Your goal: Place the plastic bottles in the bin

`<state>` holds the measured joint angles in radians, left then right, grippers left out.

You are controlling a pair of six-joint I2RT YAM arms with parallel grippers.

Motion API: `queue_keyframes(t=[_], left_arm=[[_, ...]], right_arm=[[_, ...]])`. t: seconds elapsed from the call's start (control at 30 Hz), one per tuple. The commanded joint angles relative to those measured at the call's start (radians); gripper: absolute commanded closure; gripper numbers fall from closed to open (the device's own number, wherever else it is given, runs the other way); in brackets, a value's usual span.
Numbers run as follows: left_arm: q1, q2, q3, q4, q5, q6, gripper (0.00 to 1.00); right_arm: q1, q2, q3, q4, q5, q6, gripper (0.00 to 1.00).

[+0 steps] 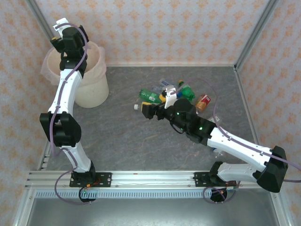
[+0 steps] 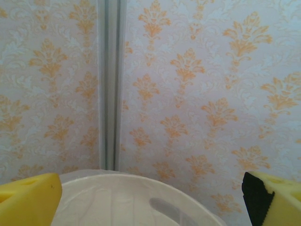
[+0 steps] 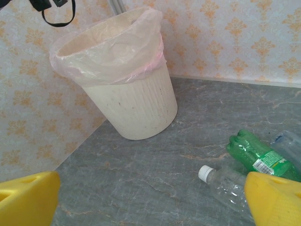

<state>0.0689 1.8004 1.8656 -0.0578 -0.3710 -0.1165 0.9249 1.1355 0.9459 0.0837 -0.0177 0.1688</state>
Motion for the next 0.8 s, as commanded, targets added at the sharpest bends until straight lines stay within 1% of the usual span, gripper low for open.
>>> queue_keyframes(t=[0.0,0.1,0.2,0.37,0.5,0.57,0.67,0.77], left_arm=[[-0.028,-0.061,0.008,-0.056,0.048,-0.050,0.01],[-0.056,-0.077,-0.001,-0.097,0.063,-0.087,0.01],[-0.085,-0.115,-0.050,-0.106,0.109,-0.143,0.01],[-0.163,-0.210,-0.203,-0.057,0.155,-0.199,0.01],[-0.227,-0.305,-0.354,-0.003,0.211,-0.250,0.01],[-0.258,-0.355,-0.437,0.036,0.238,-0.270,0.01],[-0.315,-0.426,-0.548,0.080,0.249,-0.275,0.01],[-0.355,-0.503,-0.663,0.135,0.303,-0.284,0.01]], right_arm=[[0.006,-0.034,-0.017,0.011,0.081,0.013,0.00],[0.006,-0.039,-0.034,-0.009,0.145,0.033,0.00],[0.003,-0.042,-0.042,-0.050,0.210,0.068,0.00],[-0.006,-0.068,-0.063,-0.150,0.342,0.165,0.00],[-0.028,-0.127,-0.119,-0.239,0.432,0.293,0.00],[-0.052,-0.165,-0.161,-0.260,0.423,0.343,0.00],[-0.100,-0.212,-0.225,-0.293,0.377,0.412,0.00],[-0.145,-0.241,-0.276,-0.344,0.349,0.483,0.04]])
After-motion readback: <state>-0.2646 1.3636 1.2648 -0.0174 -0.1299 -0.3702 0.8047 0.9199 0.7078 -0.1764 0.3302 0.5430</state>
